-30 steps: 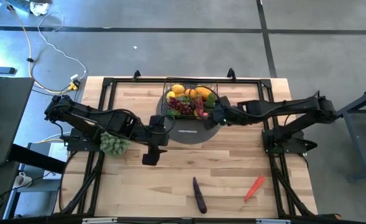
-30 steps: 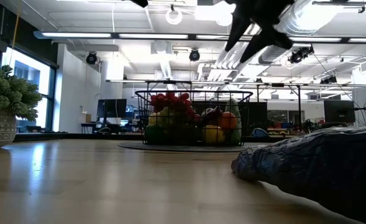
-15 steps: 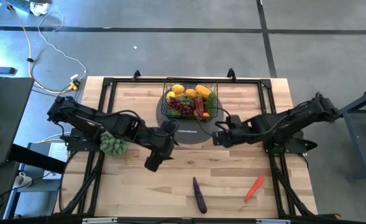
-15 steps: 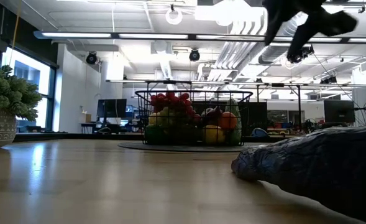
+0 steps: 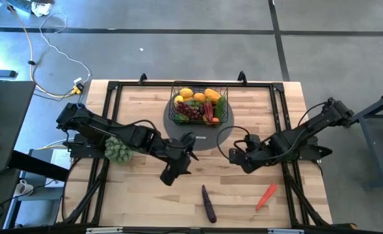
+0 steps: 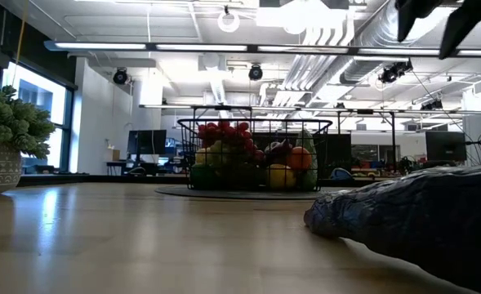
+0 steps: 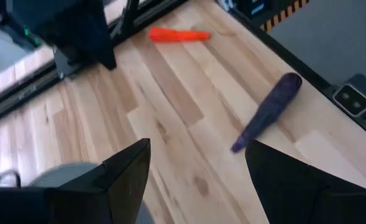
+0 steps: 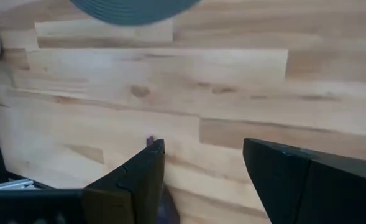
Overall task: Build produce basket
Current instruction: Put the violet eggplant into the wire basket
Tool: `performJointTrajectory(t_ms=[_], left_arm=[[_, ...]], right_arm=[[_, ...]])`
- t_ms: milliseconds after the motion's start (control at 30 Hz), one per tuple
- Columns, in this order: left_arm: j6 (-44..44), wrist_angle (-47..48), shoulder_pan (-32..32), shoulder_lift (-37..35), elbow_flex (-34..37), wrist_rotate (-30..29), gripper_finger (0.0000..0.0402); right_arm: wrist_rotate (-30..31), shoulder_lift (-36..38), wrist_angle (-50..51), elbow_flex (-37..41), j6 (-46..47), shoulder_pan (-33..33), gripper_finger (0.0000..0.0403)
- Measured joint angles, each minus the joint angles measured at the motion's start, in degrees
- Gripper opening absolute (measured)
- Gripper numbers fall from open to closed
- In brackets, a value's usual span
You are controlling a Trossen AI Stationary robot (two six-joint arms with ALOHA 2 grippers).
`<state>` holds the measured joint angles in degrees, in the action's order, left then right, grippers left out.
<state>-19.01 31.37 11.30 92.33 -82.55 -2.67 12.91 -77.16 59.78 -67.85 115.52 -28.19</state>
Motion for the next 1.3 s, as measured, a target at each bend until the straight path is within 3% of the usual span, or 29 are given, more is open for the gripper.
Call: performJointTrajectory(t_ms=[300,433,933,1100,1300], left_arm=[[-2.7,-3.4,2.2,4.7,0.0,1.4,0.0252],[-2.7,-4.9,2.8,7.2,0.0,4.6,0.0252],[-3.3,-11.9,5.2,17.9,0.0,9.5,0.0252],[-2.7,-16.3,5.4,20.7,0.0,14.2,0.0252],[-2.2,-20.5,5.4,23.3,0.0,14.2,0.0252]], right_arm=[[0.0,0.0,2.0,0.0,7.3,-4.5,0.02],[0.0,-0.1,2.8,0.0,9.1,-5.7,0.02],[0.0,-0.1,3.9,0.1,9.1,-6.0,0.02],[0.0,-0.1,4.2,0.1,9.0,-6.0,0.02],[0.0,-0.8,4.2,0.1,9.0,-6.0,0.02]])
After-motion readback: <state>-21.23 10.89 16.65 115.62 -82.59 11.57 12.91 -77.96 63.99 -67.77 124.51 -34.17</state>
